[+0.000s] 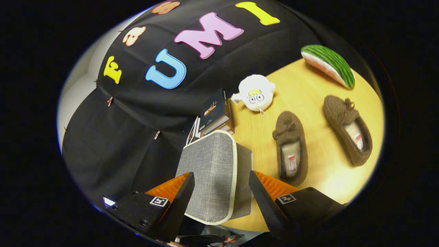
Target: Open the storage box then place both shoes into the box .Put the left shoe in first, then the right shoe, with the right side of both shoes facing outward in a uniform manner.
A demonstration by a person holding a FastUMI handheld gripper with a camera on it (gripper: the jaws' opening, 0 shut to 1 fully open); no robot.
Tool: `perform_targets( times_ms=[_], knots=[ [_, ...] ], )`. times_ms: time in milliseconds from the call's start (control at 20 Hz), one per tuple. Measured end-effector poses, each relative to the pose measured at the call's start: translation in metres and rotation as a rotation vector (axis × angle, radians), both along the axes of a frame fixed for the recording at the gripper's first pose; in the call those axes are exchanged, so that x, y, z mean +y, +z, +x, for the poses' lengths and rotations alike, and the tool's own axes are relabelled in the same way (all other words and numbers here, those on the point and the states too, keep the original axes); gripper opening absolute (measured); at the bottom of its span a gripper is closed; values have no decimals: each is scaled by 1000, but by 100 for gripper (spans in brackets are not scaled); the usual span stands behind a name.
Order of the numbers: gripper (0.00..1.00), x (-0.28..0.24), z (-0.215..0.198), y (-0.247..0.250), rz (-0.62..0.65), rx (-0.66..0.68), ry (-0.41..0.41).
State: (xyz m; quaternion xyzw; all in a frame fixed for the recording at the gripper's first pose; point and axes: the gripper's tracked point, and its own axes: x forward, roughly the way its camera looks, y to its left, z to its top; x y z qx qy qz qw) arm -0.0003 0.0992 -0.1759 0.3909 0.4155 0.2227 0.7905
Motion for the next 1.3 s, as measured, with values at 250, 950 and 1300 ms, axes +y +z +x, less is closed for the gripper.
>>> perform_targets(
  times_ms=[250,950,1300],
  knots=[
    [98,27,-22,-9,158,25,174],
    [95,67,-40,-52,502,189,340],
    [42,66,-42,-40,635,311,332]
  ],
)
